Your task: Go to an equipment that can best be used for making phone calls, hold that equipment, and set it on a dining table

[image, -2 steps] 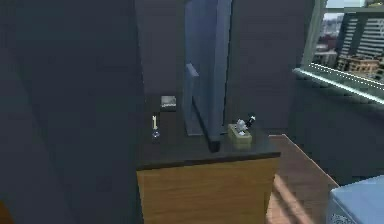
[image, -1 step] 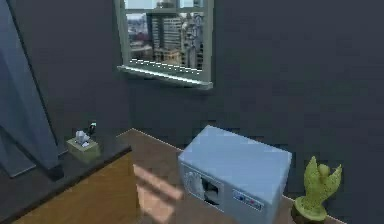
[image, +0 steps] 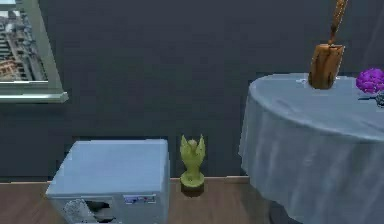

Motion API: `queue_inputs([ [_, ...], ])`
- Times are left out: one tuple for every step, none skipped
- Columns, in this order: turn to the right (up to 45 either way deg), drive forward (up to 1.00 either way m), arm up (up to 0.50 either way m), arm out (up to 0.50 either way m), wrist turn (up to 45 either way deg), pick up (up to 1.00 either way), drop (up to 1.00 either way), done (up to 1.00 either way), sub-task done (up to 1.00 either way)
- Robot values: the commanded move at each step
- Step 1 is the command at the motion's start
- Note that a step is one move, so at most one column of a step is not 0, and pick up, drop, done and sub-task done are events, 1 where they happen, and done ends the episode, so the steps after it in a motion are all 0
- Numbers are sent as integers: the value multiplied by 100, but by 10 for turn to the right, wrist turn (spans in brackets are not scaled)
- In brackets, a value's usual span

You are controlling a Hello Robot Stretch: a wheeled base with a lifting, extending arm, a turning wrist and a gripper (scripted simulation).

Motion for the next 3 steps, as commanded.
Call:
queue_inputs([
  [0,80,0,0,0,0,0,0,0],
  [450,0,0,0,0,0,0,0,0],
  [210,0,0,0,0,0,0,0,0],
])
